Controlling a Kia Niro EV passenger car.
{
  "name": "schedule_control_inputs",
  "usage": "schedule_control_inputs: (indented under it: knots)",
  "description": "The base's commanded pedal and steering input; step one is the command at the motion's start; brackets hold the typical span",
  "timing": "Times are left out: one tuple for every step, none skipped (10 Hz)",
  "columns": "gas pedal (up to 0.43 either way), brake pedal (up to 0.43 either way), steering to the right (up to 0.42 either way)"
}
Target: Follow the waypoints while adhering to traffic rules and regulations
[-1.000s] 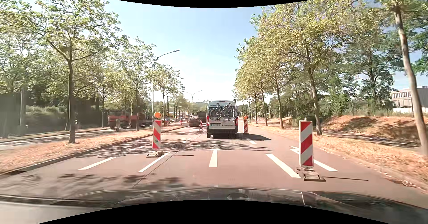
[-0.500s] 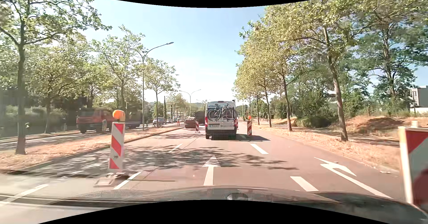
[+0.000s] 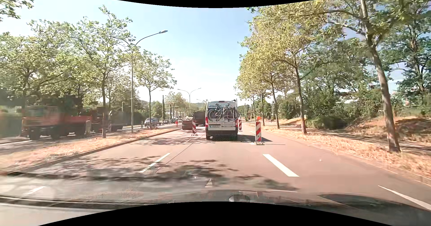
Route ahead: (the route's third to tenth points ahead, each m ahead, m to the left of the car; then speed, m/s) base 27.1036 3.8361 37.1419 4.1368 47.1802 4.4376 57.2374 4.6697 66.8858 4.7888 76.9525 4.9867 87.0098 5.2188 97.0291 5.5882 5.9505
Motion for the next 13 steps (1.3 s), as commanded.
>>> schedule_control_inputs:
  knots:
    - [0.000, 0.000, 0.000]
    - [0.000, 0.000, 0.000]
    - [0.000, 0.000, 0.000]
    - [0.000, 0.000, 0.000]
    - [0.000, 0.000, 0.000]
    - [0.000, 0.000, -0.001]
    - [0.000, 0.000, -0.002]
    - [0.000, 0.000, -0.004]
    - [0.000, 0.000, -0.005]
    - [0.000, 0.000, -0.005]
    - [0.000, 0.000, -0.005]
    - [0.000, 0.000, -0.005]
    - [0.000, 0.000, -0.005]
